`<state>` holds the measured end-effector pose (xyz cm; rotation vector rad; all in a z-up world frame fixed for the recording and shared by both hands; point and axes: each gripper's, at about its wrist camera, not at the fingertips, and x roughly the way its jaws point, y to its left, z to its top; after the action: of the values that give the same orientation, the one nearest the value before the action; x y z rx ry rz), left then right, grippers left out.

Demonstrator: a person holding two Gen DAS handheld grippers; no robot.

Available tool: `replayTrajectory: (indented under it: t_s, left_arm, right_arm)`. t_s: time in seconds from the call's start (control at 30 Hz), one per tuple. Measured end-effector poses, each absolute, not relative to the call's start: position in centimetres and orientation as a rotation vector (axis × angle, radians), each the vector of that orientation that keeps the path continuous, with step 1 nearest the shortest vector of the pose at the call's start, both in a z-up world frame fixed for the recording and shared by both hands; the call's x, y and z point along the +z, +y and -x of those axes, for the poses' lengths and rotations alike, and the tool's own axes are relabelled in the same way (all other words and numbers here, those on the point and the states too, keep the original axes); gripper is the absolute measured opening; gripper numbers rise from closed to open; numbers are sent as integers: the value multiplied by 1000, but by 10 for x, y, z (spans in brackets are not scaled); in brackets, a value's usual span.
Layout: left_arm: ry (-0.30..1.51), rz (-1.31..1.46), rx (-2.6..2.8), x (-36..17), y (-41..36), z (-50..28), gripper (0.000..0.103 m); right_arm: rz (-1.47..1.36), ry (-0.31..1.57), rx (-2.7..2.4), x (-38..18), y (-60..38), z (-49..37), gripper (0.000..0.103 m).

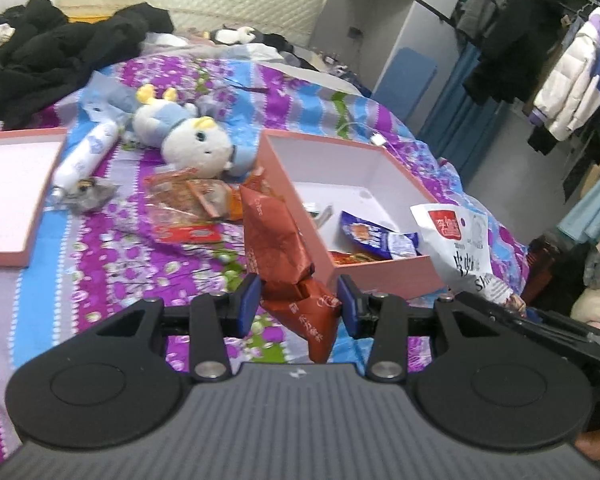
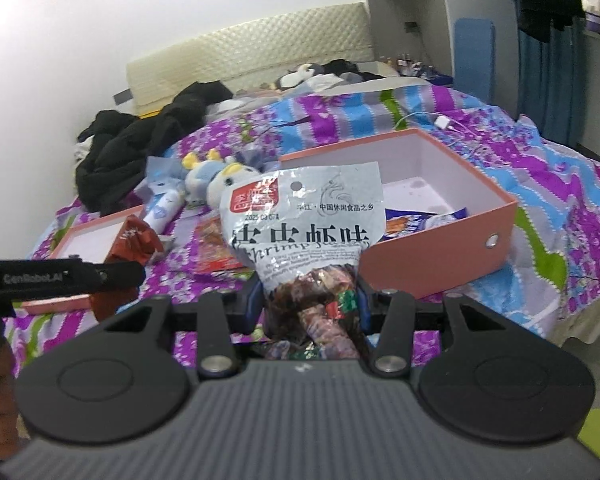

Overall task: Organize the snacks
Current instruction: 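Carry the brown-red wrapper in the left tool and shrimp bag in the right tool over the pink box, then open the left tool over the pink box while the right tool releases the shrimp bag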

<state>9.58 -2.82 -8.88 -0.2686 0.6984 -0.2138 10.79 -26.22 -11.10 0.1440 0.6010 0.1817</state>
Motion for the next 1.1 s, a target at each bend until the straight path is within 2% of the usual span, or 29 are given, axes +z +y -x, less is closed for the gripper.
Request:
replayTrajectory:
  t_s: [0.57,1.1]
  left_arm:
    - [770,238,-282,-107,-95,-251,47]
    - [880,173,-316,-161,-148,-392,48]
  right_arm:
    - [-152,650,125,-133,-315,-224,48]
    - [-144,710,109,-184,-340,-336,49]
